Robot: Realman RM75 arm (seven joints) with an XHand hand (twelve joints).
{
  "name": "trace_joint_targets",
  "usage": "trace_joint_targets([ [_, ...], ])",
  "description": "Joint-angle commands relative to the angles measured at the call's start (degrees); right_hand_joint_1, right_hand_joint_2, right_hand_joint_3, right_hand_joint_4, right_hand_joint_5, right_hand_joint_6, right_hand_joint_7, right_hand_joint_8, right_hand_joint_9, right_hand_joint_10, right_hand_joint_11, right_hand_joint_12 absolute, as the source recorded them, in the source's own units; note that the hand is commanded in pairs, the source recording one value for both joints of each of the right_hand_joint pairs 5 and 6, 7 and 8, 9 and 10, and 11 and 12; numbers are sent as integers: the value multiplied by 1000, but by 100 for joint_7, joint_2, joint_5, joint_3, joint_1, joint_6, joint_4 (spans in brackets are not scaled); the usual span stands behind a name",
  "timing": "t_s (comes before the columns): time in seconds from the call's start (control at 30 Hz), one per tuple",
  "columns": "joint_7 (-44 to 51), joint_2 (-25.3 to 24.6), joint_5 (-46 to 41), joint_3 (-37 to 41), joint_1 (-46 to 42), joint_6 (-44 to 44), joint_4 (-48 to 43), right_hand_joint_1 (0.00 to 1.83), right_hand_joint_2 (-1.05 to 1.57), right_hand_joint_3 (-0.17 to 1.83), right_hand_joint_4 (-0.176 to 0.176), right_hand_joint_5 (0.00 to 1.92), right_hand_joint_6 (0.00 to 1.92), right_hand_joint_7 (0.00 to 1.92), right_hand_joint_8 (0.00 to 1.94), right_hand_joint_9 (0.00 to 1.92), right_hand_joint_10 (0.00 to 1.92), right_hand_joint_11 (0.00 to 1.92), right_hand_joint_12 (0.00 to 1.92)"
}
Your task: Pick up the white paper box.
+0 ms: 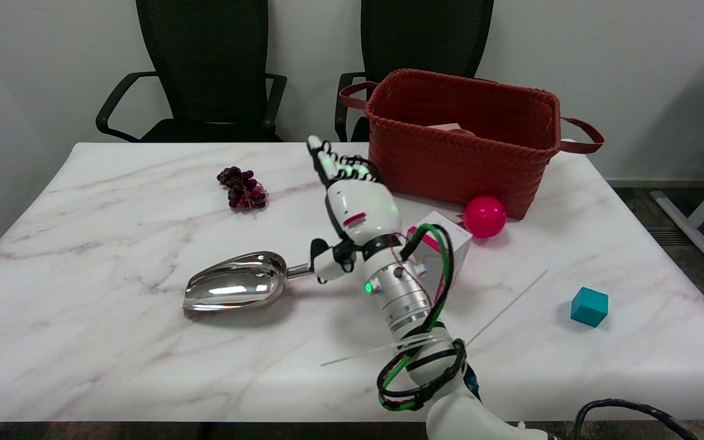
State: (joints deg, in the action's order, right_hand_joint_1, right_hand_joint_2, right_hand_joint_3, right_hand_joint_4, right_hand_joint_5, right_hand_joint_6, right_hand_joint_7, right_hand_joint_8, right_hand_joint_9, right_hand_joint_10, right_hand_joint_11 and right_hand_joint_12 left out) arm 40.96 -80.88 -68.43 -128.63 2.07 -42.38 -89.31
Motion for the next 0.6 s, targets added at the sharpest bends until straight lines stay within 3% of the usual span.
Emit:
trace_joint_targets([
  [0.03,-1713,539,77,-599,-150,-2339,-1080,1329,258,1453,0,60,60,347,347,391,391,302,302],
  [0.17,-2561,822,77,-702,-217,-2790,-1159,1309,268,1357,0,70,70,339,339,403,403,310,310],
  [0.6,-3736,1441,-2,-1012,-908,-4231,-1331,1274,121,1237,0,46,46,334,334,414,414,305,305],
])
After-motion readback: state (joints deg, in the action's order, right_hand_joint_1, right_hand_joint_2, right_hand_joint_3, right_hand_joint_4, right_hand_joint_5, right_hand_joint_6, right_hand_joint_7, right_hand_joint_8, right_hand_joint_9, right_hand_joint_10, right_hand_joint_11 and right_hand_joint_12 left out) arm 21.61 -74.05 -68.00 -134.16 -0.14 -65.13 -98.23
